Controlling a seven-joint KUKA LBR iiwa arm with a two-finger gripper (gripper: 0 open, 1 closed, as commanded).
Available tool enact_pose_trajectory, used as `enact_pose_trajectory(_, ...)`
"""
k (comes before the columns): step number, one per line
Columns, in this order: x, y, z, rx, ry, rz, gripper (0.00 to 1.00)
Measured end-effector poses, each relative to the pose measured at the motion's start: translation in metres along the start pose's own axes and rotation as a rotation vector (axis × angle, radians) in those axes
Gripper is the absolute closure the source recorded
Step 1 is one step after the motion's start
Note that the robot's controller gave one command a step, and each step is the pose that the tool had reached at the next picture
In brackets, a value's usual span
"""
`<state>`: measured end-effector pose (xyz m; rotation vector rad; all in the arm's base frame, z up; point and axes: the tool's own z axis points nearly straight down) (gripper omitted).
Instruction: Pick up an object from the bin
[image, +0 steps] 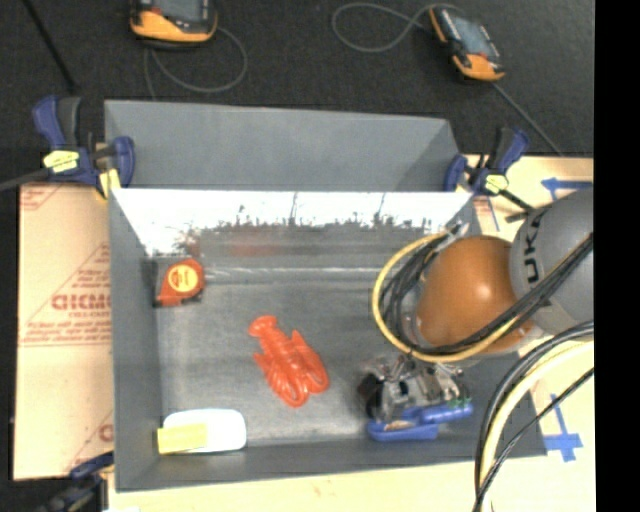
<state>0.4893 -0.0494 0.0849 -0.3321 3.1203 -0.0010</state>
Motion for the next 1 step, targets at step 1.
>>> enact_pose_trajectory(1,-0.0017,0.0001,0.0006,0.001,-0.007,0.001,0.0)
